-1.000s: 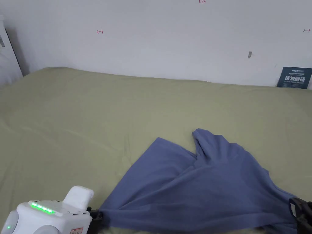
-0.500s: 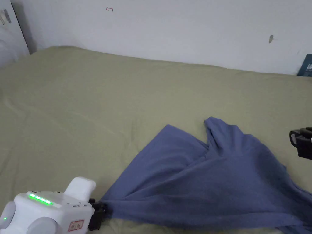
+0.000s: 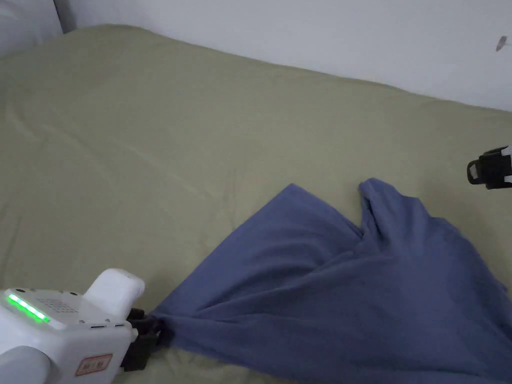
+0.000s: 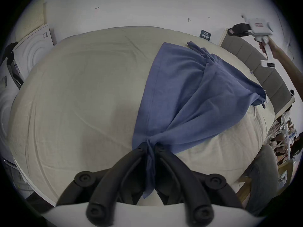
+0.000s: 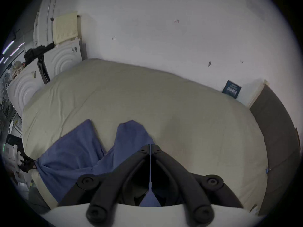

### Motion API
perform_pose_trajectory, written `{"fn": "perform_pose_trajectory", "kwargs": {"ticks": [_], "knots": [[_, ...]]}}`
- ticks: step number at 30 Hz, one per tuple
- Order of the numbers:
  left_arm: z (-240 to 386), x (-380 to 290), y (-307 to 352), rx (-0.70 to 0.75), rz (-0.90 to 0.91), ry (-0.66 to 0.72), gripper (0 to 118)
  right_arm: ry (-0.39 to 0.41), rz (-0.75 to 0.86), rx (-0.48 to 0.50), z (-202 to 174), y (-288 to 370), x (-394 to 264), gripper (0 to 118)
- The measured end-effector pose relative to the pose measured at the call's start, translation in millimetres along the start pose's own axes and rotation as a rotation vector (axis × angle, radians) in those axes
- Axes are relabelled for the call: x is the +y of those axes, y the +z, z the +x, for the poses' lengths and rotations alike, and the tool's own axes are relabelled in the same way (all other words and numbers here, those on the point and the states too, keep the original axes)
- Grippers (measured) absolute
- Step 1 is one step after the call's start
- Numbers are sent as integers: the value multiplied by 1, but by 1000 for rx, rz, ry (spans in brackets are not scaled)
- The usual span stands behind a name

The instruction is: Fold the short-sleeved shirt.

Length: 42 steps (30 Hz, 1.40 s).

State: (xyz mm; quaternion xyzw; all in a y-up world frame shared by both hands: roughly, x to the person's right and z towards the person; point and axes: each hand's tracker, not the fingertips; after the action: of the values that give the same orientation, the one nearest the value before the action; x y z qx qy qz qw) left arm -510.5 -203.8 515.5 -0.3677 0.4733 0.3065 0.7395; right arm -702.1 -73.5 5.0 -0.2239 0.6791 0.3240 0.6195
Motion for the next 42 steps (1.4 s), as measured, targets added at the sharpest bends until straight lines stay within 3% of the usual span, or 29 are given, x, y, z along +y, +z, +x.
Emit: {"fn": "perform_pose_trajectory", "kwargs": {"ticks": [4,6,7,8,9,10,11,12,14,16,20,26,31,33,35,42], "knots": [[4,-1,0,9,7,-22,9,-2,-128,-20,12,-51,2,2],[4,1,0,8,1,-21,9,6,-171,-15,12,-66,1,13],[2,2,0,4,-3,-18,9,15,-202,13,14,-76,0,35],[1,2,0,2,-6,-16,9,20,-229,32,17,-85,0,35],[1,2,0,0,-6,-17,9,18,-259,32,20,-94,-2,44],[1,1,-1,1,2,-24,9,30,-285,35,21,-102,-3,66],[0,-1,-1,0,8,-30,9,40,-311,38,21,-108,-5,106],[-1,-2,-2,0,12,-36,9,43,-308,39,21,-112,-6,118],[-2,-2,-2,-4,18,-31,9,32,-291,51,25,-124,-5,114],[-7,-2,-2,-17,15,-1,9,-28,-306,66,29,-136,-4,114],[-9,0,-3,-25,10,13,9,-34,-324,94,7,-128,-10,114],[-10,1,-5,-23,4,10,9,-12,-396,119,16,-160,-13,109],[-9,0,-4,-24,14,28,9,-29,-408,118,19,-160,-14,86],[-7,0,-4,-20,18,25,9,-25,-407,108,19,-154,-9,55],[-7,0,-4,-19,20,27,9,-1,-388,110,18,-147,-4,1],[-7,0,-3,-22,21,32,9,45,-351,113,0,-123,1,1]]}}
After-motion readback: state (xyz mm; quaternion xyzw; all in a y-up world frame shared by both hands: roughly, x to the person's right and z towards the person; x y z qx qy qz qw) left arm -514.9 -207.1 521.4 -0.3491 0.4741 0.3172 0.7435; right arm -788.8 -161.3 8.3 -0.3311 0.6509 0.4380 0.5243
